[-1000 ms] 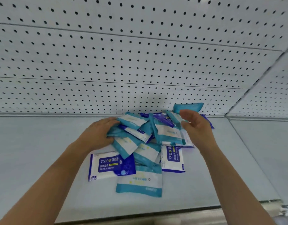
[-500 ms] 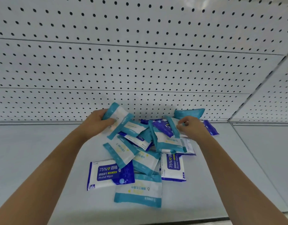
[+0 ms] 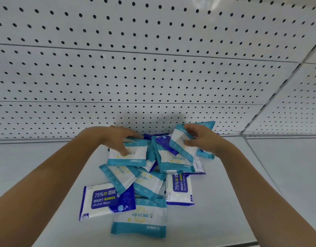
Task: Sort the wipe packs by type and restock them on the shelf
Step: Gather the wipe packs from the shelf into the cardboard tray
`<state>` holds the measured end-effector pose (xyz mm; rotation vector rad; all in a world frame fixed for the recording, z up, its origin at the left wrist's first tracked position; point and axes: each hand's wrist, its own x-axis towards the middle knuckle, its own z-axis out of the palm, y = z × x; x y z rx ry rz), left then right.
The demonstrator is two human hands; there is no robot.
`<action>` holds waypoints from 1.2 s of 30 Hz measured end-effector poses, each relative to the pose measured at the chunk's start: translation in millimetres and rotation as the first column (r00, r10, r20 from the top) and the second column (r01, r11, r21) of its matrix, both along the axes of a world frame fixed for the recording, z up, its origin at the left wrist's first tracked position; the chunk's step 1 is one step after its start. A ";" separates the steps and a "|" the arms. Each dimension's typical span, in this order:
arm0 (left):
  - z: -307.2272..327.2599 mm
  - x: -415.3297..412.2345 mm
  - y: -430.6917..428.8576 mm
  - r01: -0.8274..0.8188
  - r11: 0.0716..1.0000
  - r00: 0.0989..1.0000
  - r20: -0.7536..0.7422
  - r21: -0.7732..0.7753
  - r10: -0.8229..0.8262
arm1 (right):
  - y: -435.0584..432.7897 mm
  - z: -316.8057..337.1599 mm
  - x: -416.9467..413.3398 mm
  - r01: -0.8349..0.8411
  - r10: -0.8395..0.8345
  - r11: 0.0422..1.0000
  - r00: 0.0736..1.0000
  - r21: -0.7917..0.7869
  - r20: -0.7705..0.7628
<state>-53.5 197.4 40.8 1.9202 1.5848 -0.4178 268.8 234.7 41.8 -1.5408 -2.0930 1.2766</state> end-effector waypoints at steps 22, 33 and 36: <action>12.2 -15.5 -70.0 0.013 1.000 0.995 0.099 0.017 -0.014 | -14.3 27.0 2.3 -0.324 0.254 0.945 0.818 0.048 0.516; 9.9 -2.9 -74.8 0.072 0.997 0.997 -0.018 -0.041 -0.073 | -48.3 49.5 13.8 -0.273 0.271 0.962 0.955 -0.007 0.123; 11.8 0.0 -78.2 0.070 0.998 0.997 -0.035 -0.007 -0.070 | -63.4 36.4 10.8 -0.318 0.318 0.947 0.915 -0.041 0.250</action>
